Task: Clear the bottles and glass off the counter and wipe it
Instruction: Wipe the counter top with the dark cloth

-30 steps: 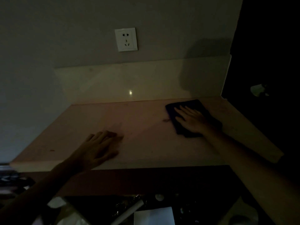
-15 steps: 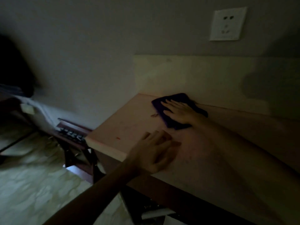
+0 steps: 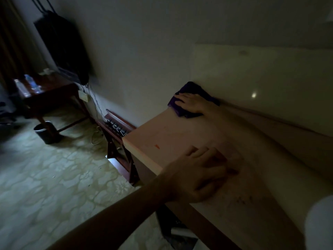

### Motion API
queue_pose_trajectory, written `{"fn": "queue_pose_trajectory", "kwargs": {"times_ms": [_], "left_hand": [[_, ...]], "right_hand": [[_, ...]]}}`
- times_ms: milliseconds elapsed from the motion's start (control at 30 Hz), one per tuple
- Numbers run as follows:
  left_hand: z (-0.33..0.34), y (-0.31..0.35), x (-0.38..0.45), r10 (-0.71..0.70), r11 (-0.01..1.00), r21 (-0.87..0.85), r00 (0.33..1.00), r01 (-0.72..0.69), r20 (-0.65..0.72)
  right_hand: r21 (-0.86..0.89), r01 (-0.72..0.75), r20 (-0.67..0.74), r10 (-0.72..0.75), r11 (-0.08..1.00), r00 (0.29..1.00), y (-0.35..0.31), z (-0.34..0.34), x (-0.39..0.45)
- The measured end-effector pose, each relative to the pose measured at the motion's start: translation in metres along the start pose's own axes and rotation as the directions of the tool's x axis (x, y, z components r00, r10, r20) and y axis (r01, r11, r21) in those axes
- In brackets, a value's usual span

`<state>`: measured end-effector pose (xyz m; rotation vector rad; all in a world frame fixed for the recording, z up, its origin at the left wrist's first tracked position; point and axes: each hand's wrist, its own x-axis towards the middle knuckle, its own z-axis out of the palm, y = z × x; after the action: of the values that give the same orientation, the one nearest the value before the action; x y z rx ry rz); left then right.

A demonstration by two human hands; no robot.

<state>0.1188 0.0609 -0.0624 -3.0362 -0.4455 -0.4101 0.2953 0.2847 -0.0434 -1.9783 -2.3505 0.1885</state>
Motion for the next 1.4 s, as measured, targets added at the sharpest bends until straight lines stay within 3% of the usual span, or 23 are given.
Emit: {"fn": "queue_pose_trajectory", "kwargs": {"times_ms": [267,533,733,933,1067,1233,1400], "left_hand": [[0.002,-0.002,-0.002,0.031,0.999,0.042,1.000,-0.031,0.008],[0.002,0.006,-0.004,-0.028,0.996,0.089,0.999,0.026,0.018],[0.009,0.011,-0.005,-0.061,0.997,0.034,0.997,0.063,-0.056],[0.015,0.013,-0.005,-0.061,0.996,0.054,0.992,0.068,-0.111],[0.014,0.016,-0.005,-0.073,0.994,0.073,0.991,0.081,-0.112],[0.015,0.016,-0.007,-0.094,0.992,0.073,0.992,0.100,-0.080],[0.009,0.021,-0.009,-0.093,0.990,0.100,0.994,0.099,-0.064]], "right_hand": [[-0.051,0.145,0.032,-0.144,0.988,0.989,-0.016,0.013,-0.085],[0.005,-0.210,-0.033,0.210,0.978,0.977,0.051,0.010,-0.243],[0.026,-0.543,-0.097,0.543,0.839,0.834,0.100,0.008,-0.415],[0.065,-0.813,-0.119,0.814,0.578,0.569,0.133,0.008,-0.581],[0.088,-0.897,-0.141,0.897,0.434,0.420,0.122,0.012,-0.651],[0.101,-0.910,-0.125,0.912,0.402,0.390,0.096,0.018,-0.669],[0.091,-0.887,-0.139,0.888,0.453,0.439,0.074,0.024,-0.644]]}}
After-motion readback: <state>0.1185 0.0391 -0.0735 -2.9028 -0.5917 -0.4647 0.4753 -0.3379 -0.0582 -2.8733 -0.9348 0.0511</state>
